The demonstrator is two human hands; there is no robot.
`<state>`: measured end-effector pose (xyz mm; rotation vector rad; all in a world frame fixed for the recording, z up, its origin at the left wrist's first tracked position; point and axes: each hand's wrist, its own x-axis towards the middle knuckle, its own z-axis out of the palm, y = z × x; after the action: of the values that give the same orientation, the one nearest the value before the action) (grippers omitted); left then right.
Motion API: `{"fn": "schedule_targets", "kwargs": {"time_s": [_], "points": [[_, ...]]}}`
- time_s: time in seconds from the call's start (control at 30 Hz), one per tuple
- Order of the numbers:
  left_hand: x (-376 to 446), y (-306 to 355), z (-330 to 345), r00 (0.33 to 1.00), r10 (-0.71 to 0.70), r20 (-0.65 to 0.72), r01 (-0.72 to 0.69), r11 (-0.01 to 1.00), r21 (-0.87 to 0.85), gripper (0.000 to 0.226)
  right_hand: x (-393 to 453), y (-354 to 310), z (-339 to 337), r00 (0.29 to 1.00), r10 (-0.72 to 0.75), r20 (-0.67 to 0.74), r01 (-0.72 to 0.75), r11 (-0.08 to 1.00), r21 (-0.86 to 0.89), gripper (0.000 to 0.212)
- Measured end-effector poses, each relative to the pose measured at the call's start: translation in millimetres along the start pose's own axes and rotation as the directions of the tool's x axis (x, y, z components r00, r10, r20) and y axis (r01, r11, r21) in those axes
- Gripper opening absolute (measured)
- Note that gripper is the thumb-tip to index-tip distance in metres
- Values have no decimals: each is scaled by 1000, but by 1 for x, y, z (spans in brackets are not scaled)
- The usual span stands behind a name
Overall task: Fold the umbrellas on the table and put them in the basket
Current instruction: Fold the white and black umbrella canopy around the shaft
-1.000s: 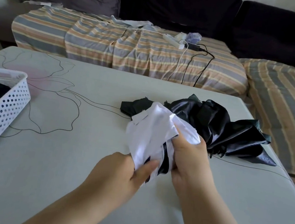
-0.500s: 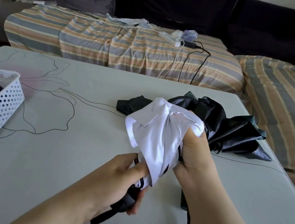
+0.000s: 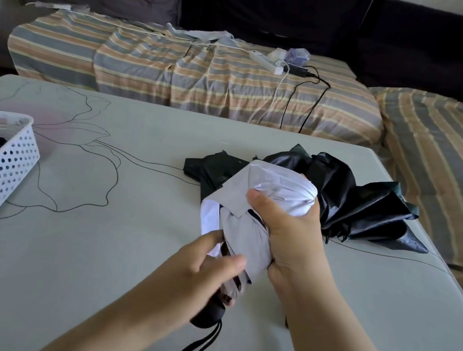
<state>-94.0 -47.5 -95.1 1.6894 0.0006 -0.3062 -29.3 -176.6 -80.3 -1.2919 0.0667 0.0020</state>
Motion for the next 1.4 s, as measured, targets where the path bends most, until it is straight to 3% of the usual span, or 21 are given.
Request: {"fn": "schedule_targets", "kwargs": {"time_s": [0.17,0.27,0.33,0.47,0.53,0.6,0.67,0.7,0.77,0.8,0.83,0.87,0.93,1.0,1.07,1.1,1.13,1.2,1.23,1.33,1.4], "points": [[4,10,-3,977,-135,165,138,990,-2,69,-7,7,9,975,57,214,-82,991,108,30],[0,14,-8,938,-148,314,227,946,-231,68,-6,7,7,943,60,327,-132,971,201,38],[-2,12,-8,951,-125,282,194,954,-230,65,-4,6,5,928,75,364,-173,955,243,41],[1,9,0,999,-44,-28,45,998,36,49,-2,4,5,953,107,282,-156,975,156,40],[1,2,5,973,129,-192,-69,954,292,40,-1,5,6,980,122,159,-134,989,67,30],[5,-13,12,943,297,-151,-114,713,692,30,0,9,6,994,112,-1,-112,994,4,22],[7,-18,18,923,366,-121,-116,563,818,40,0,11,7,993,83,-86,-84,996,-15,19],[4,-22,20,918,376,-126,-134,594,794,46,0,10,7,994,66,-88,-67,998,-10,20],[4,-23,19,938,314,-147,-184,809,558,43,1,5,5,998,64,-29,-64,998,-1,23],[3,-16,14,981,168,-97,-128,936,327,41,1,3,2,996,83,19,-83,996,20,23],[2,-10,10,999,33,31,-35,997,67,45,2,0,0,991,109,73,-113,992,53,21],[1,-6,5,979,-53,198,79,989,-126,47,2,-1,-2,981,134,142,-148,985,91,19],[-1,1,5,920,-90,383,206,939,-275,46,0,-3,-3,954,153,256,-190,974,124,14],[-3,5,12,945,-102,312,175,961,-215,41,-1,-6,-4,939,135,317,-183,975,128,14],[-2,5,19,989,-71,130,85,991,-101,38,-1,-6,-5,949,95,301,-129,987,96,12],[-1,2,21,997,-47,54,48,999,-11,35,0,-6,-5,965,92,246,-119,988,98,6],[1,-3,23,1000,-24,-17,26,992,121,31,0,-3,-6,980,90,176,-108,989,98,19],[1,-12,29,993,42,-107,9,899,438,29,-1,1,-6,994,110,15,-110,990,83,37],[0,-14,32,989,80,-128,-5,866,501,26,-2,2,-5,992,105,-63,-100,992,75,37],[-1,-13,33,987,90,-132,-22,895,446,22,-3,-2,-3,995,59,-85,-57,998,24,32],[0,-8,25,999,40,-27,-30,954,300,28,-4,-7,-3,997,63,-32,-63,998,14,31]]}}
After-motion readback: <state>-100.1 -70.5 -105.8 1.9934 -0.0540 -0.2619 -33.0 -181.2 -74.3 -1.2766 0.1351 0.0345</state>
